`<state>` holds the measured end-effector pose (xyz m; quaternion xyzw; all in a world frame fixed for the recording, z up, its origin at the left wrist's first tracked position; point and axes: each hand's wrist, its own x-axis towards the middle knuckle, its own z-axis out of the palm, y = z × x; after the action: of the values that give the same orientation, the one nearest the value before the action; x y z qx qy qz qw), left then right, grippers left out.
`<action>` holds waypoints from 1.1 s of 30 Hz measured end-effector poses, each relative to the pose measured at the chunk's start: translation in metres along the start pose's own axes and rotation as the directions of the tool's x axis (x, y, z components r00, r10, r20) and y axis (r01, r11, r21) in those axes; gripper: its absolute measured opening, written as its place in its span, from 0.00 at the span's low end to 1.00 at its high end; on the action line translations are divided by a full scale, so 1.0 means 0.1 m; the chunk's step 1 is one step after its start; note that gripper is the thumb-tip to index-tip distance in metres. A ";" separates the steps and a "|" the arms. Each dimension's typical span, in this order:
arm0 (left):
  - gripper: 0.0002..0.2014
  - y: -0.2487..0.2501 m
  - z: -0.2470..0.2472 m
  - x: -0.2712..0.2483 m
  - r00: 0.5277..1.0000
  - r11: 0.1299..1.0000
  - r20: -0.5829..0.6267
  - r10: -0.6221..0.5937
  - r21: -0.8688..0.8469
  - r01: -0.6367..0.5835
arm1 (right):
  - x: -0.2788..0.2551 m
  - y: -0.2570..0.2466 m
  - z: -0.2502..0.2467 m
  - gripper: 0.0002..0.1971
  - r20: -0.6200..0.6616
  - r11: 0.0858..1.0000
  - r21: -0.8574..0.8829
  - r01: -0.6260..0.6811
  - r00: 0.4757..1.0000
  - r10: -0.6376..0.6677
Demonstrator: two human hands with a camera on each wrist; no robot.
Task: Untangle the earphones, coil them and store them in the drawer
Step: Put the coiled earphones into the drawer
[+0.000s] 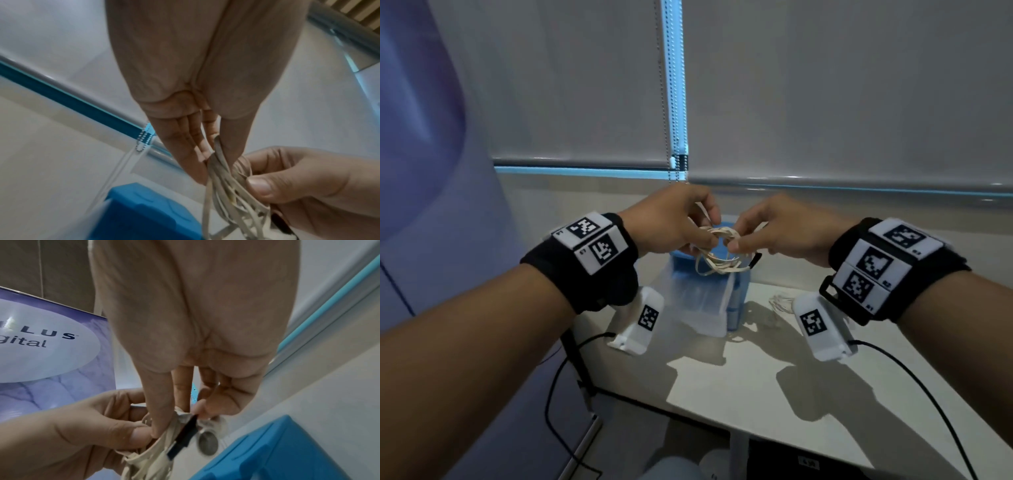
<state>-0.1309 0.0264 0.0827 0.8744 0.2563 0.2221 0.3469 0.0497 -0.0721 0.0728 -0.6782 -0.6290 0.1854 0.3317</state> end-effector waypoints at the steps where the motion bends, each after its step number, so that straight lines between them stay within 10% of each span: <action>1: 0.11 -0.08 -0.04 -0.01 1.000 1.000 -0.007 -0.016 -0.025 0.016 | 0.05 -0.01 0.05 0.05 0.019 1.000 0.012 0.003 1.000 -0.003; 9: 0.10 -0.61 -0.15 -0.04 0.996 0.994 -0.042 -0.085 -0.075 0.082 | 0.37 -0.10 0.44 0.04 0.060 0.993 -0.117 0.008 0.998 -0.001; 20: 0.09 -0.75 0.02 0.06 0.999 0.913 -0.038 0.034 0.407 -0.016 | 0.41 -0.06 0.70 0.13 -0.121 0.960 -0.269 -0.078 0.992 0.047; 33: 0.09 -0.83 -0.06 -0.02 0.997 0.876 0.038 0.060 0.476 -0.071 | 0.46 -0.13 1.01 0.04 -0.136 0.835 -0.540 -0.106 0.990 0.037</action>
<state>-0.1600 0.0806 0.0270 0.9435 0.2694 0.1539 0.1159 -0.0210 -0.0052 0.0180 -0.7774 -0.6088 -0.0299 0.1550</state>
